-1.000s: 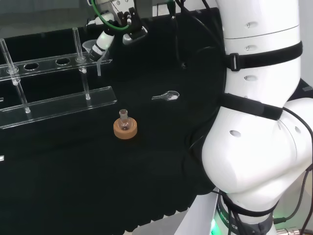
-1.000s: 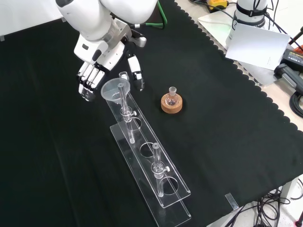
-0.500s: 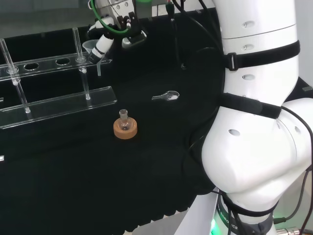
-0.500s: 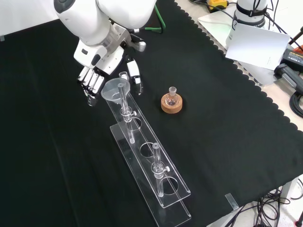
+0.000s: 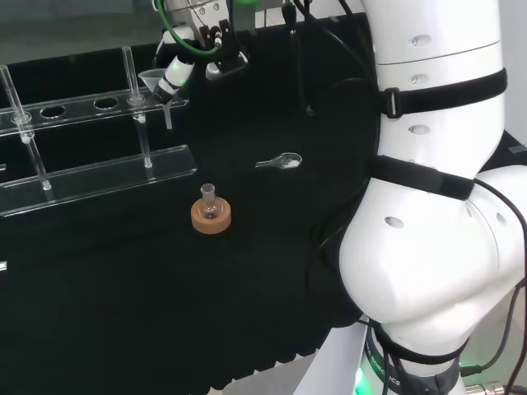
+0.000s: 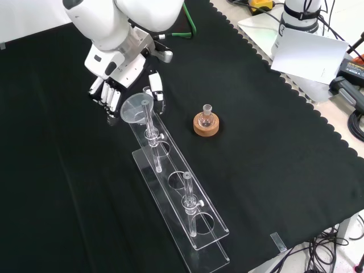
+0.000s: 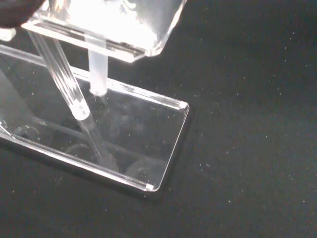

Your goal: Pick up the funnel from the transparent funnel stand.

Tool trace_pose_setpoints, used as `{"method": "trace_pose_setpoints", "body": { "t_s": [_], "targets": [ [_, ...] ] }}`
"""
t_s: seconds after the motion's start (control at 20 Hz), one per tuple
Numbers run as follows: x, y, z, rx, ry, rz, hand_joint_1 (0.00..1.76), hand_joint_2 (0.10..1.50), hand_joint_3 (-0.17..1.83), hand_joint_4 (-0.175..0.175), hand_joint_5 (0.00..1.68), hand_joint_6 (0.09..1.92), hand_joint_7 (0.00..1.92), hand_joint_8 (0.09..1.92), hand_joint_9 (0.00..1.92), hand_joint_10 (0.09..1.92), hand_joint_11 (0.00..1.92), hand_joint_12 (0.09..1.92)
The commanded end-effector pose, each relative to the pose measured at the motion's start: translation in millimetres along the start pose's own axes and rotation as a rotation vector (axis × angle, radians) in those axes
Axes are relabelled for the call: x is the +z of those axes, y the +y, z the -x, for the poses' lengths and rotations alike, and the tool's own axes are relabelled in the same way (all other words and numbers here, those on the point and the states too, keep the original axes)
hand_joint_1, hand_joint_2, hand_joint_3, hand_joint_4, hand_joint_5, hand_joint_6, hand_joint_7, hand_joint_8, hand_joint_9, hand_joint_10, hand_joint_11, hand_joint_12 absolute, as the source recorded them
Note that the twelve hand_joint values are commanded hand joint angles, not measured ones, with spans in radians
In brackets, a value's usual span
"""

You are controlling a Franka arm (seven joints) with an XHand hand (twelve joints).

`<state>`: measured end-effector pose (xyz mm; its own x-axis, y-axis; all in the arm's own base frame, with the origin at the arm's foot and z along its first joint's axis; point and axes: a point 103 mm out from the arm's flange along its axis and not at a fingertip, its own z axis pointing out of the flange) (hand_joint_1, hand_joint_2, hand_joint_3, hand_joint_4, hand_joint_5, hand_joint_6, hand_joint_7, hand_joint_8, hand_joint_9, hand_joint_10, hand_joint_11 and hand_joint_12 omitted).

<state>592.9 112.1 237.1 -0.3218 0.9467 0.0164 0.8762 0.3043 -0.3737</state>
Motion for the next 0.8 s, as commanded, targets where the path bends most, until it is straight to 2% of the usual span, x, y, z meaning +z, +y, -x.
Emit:
{"method": "trace_pose_setpoints", "body": {
  "t_s": [0.05,0.55,0.8],
  "targets": [
    [-3.8,-1.9,1.1,0.002,0.029,0.051,0.69,0.71,0.05,-0.022,0.61,0.09,0.78,0.58,0.67,0.58,0.0,1.56],
    [0.3,-0.2,-2.7,-0.012,0.081,0.051,0.75,0.71,0.07,-0.032,0.69,0.11,0.88,0.56,0.77,0.51,0.02,1.59],
    [-1.5,0.9,-2.8,-0.043,0.078,-0.008,0.71,0.7,0.07,-0.028,0.63,0.09,0.8,0.54,0.73,0.5,0.01,1.59]
  ]
}}
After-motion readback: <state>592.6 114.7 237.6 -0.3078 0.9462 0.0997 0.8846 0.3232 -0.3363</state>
